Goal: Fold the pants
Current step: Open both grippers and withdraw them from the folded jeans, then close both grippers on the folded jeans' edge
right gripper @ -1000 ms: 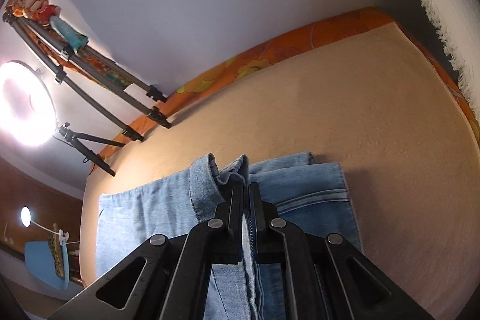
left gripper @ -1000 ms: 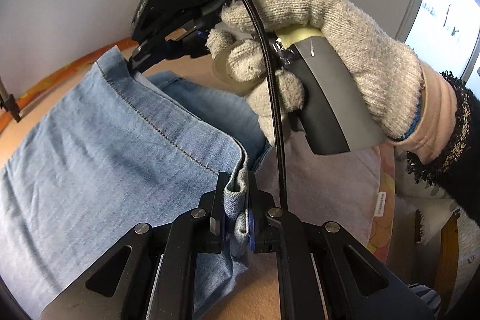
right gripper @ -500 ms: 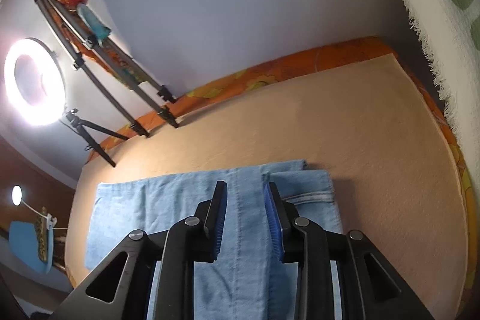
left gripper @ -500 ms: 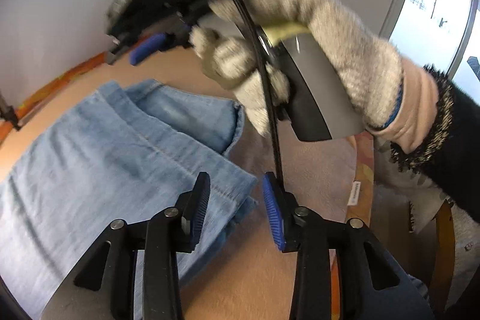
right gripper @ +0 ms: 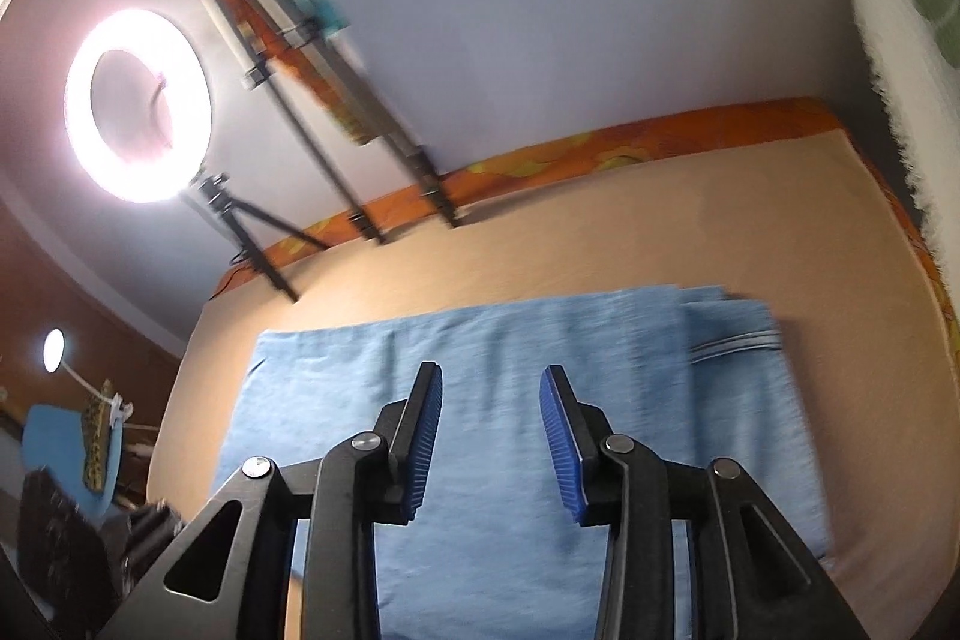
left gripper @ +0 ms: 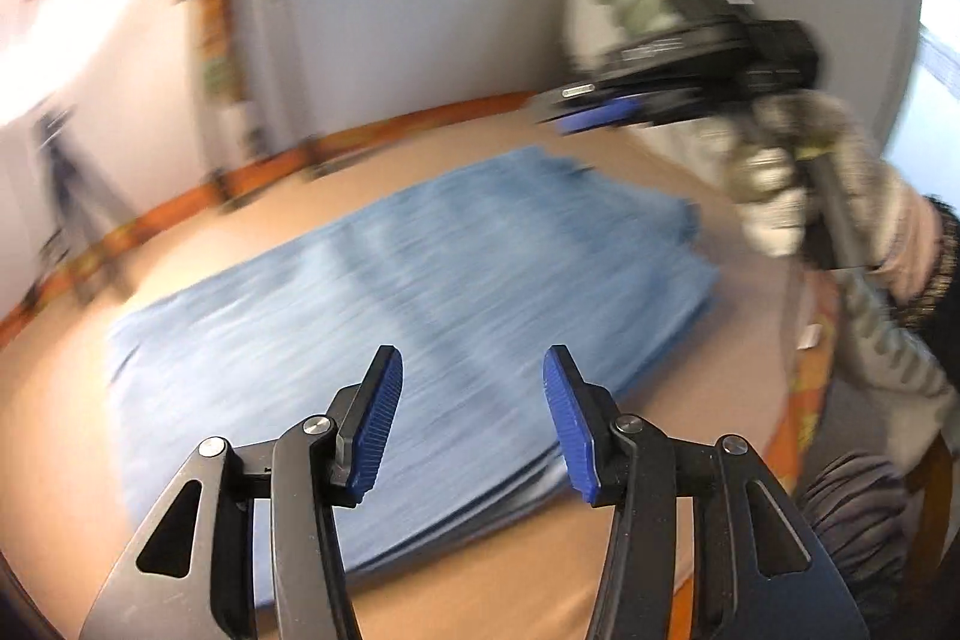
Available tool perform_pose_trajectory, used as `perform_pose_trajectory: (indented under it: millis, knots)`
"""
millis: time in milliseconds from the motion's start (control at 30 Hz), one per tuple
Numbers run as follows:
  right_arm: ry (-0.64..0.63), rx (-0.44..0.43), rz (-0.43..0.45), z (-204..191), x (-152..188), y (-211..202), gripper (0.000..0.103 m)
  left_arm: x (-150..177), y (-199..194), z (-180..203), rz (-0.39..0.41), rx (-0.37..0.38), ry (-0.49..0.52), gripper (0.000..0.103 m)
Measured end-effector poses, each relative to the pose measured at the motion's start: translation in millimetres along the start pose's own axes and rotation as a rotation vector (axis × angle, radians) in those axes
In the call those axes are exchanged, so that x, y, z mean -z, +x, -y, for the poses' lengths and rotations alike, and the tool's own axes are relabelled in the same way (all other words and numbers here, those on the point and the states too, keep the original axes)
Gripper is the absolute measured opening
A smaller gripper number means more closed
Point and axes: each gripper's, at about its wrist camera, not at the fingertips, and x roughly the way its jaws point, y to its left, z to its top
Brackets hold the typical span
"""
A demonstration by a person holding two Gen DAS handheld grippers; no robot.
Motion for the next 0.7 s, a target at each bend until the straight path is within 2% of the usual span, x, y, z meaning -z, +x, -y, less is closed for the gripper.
perform_pose_trajectory:
  millis: [200, 333, 500, 700]
  knots:
    - [-0.074, -0.026, -0.034, -57, 17, 22, 0.041, 54, -19, -83, -0.017, -0.124, -0.215, 0.048]
    - [-0.12, -0.045, -0.057, -101, 24, 42, 0.045, 78, -22, -116, -0.03, -0.166, -0.313, 0.048]
    - [-0.19, -0.047, -0.082, -152, 31, 65, 0.05, 102, -17, -146, -0.031, -0.145, -0.447, 0.048]
    - [-0.264, -0.033, -0.129, -206, 37, 101, 0.057, 114, -10, -158, -0.016, -0.075, -0.527, 0.048]
